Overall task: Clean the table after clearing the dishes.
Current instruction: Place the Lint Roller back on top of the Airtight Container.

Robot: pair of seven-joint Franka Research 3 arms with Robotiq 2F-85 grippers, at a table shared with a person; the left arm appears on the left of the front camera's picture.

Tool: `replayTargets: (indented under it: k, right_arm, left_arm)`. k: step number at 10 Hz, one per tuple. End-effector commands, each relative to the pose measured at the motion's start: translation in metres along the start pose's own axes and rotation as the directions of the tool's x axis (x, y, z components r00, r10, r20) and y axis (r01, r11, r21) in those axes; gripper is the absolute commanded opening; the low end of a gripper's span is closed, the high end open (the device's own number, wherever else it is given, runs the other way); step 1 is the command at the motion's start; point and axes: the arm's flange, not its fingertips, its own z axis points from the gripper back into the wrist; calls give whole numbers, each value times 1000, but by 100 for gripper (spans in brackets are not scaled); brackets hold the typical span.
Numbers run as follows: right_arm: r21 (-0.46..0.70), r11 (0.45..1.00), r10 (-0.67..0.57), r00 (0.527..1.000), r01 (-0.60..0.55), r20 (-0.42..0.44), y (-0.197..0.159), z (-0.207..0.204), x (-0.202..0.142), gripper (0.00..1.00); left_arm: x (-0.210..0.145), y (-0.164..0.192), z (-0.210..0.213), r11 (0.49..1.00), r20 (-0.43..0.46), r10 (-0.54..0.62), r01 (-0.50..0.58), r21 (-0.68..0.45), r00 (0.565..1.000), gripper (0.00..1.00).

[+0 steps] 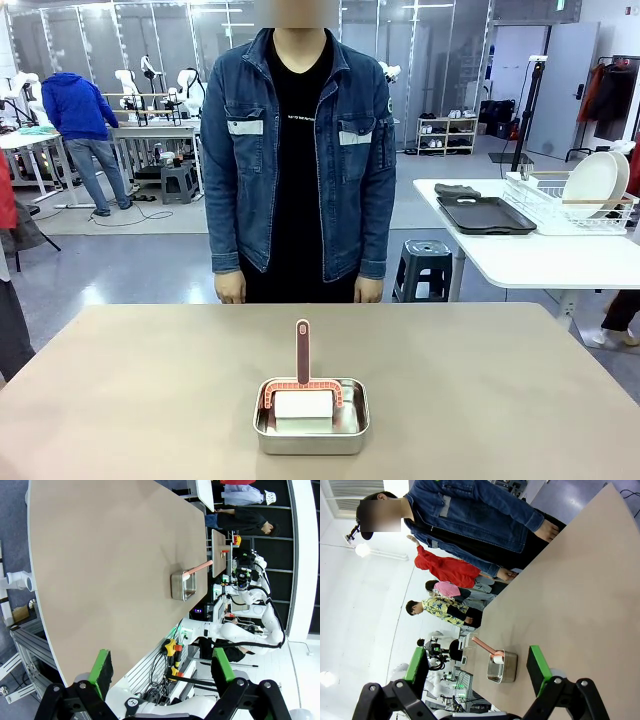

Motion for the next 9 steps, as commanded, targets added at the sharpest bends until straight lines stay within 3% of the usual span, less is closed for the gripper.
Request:
replayTargets:
  k: [1, 9]
  right_arm:
    - [9, 1000, 5, 1000, -5, 3, 3, -1, 1, 100]
    - [9, 1000, 5, 1000, -5, 3, 3, -1, 1, 100]
  left_arm:
    - [-6, -3, -2, 1000, 6, 15, -15, 21, 1000, 100]
    - [-6, -3, -2, 1000, 6, 15, -15, 21, 1000, 100]
